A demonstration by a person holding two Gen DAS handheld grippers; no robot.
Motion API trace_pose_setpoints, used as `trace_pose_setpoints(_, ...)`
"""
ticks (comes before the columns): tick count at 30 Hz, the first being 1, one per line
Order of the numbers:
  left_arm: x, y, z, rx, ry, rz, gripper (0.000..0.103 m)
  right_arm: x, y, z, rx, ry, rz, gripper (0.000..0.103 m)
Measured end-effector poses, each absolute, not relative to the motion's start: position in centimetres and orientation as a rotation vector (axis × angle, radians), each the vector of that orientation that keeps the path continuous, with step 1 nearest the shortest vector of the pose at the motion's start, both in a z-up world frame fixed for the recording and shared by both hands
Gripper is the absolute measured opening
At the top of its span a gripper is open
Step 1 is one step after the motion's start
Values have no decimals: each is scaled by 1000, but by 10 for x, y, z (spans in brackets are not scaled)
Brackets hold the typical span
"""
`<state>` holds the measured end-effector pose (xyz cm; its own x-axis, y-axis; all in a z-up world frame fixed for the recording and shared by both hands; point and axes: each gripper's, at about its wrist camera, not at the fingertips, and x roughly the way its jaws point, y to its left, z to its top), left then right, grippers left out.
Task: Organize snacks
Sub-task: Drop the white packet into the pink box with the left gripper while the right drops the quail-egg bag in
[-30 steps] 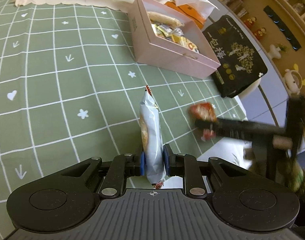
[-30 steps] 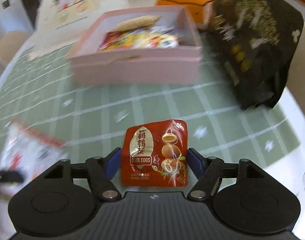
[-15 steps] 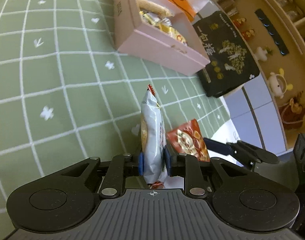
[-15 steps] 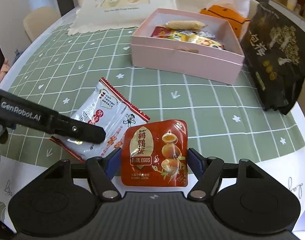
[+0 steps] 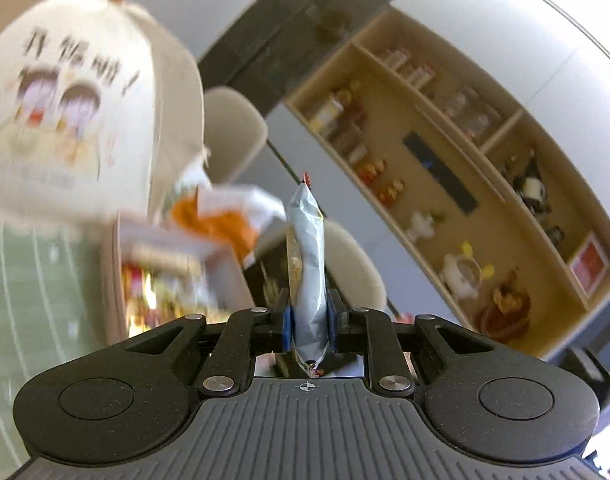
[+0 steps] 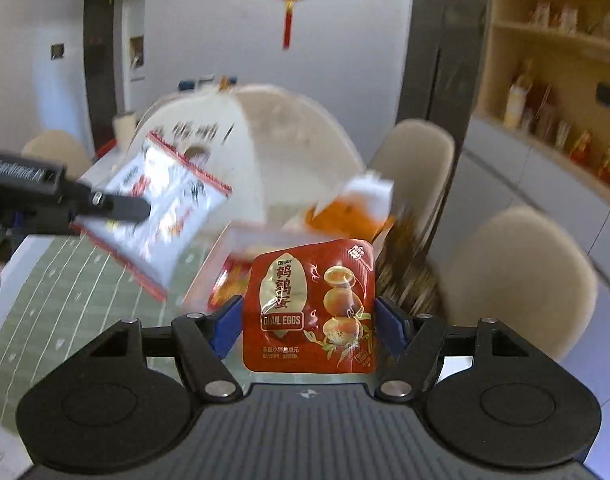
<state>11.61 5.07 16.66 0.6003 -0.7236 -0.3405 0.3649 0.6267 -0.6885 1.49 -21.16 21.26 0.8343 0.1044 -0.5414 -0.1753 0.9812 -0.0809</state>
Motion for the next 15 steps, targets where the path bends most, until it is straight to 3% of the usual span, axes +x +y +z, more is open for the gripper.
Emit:
trace_pose_setpoints(6,189,43,128,-578,747,-505,23,32,-220,221,-167,561,125,71)
trace_pose_setpoints(15,137,72,119,-534,719,-404,23,91,-208,203,-27,625,187,71)
